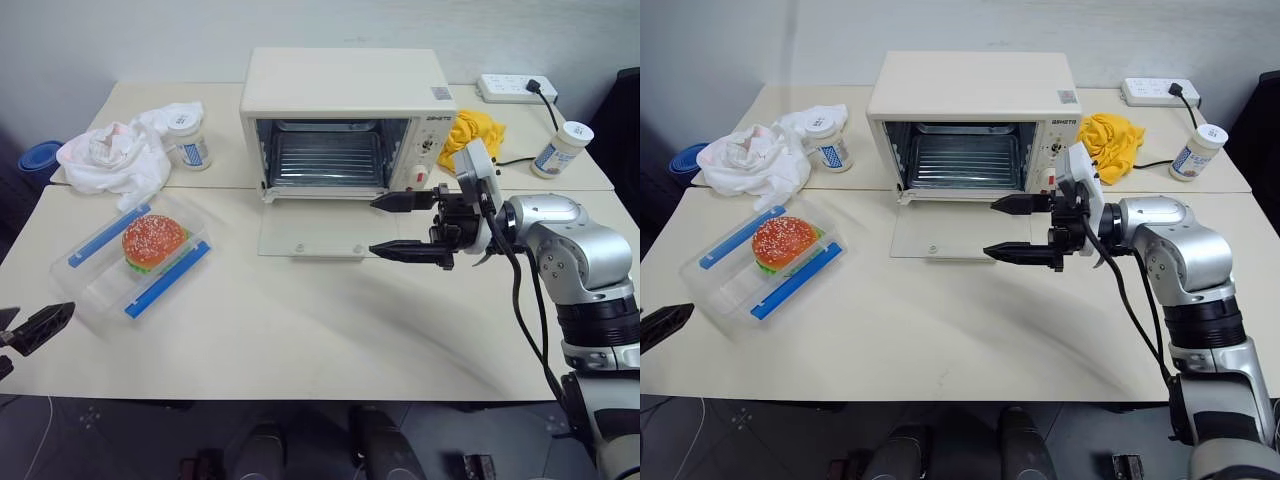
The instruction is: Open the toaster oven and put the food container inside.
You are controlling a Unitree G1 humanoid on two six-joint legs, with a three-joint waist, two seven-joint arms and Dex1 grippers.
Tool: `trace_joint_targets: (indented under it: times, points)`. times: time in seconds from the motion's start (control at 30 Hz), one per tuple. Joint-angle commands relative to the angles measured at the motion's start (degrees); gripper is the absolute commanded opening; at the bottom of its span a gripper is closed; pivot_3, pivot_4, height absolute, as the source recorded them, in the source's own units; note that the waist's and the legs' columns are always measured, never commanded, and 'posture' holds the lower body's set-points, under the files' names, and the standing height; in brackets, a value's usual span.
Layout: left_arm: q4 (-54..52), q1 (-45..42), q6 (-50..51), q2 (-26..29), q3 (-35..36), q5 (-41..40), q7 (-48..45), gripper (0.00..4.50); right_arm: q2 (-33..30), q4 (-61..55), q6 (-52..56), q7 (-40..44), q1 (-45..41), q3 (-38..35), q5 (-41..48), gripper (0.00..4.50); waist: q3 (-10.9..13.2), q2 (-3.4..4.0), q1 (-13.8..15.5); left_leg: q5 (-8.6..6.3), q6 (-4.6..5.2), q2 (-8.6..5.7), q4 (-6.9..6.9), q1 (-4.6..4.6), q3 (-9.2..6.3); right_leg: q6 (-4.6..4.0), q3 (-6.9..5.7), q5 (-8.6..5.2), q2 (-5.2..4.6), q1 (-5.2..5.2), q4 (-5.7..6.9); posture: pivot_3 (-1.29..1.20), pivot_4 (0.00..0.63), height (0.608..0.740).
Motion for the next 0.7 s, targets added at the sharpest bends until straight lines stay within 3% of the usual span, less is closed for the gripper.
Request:
trace_joint_targets:
  times: [0.03, 0.17, 0.53, 0.7]
  points:
    - [1.3, -5.3, 0.1, -3.6, -1.9, 1.1, 9.6, 4.47, 0.4, -0.9, 0.0, 1.0, -1.2, -1.2, 0.6, 4.5, 0.0, -0.07, 0.0, 0.01, -0.02, 0.0, 0.01, -0.01, -0.03, 0.0, -0.03, 0.0, 0.0, 0.0, 0.01, 0.0, 0.15, 0.74]
    - [1.2, -16.0, 0.1, -12.1, -3.5, 2.0, 22.0, 4.47, -0.6, -4.4, 2.7, 1.1, 0.6, -3.1, 3.1, 4.5, -0.1, -0.15, 0.1, 0.01, -0.22, -0.04, 0.03, -0.07, -0.05, 0.05, -0.05, 0.03, -0.06, -0.01, 0.01, 0.0, 0.15, 0.74]
    - [12.8, -22.3, 0.1, -15.4, -6.9, -3.6, 40.9, 4.47, -1.0, -10.4, 6.7, -3.7, 4.6, -7.1, 6.2, 4.5, -0.2, -0.34, 0.0, -0.09, -0.41, -0.01, 0.08, -0.04, 0.01, 0.06, 0.0, 0.04, -0.01, -0.04, 0.02, 0.0, 0.15, 0.74]
    - [17.9, -27.3, 0.1, -16.7, -8.7, -8.5, 46.6, 3.31, -1.3, -13.0, 7.5, -5.3, 6.5, -8.1, 7.3, 4.5, -0.2, -0.38, 0.3, -0.09, -0.41, -0.08, 0.14, -0.09, -0.04, 0.1, -0.03, 0.06, -0.07, 0.02, -0.02, 0.0, 0.15, 0.74]
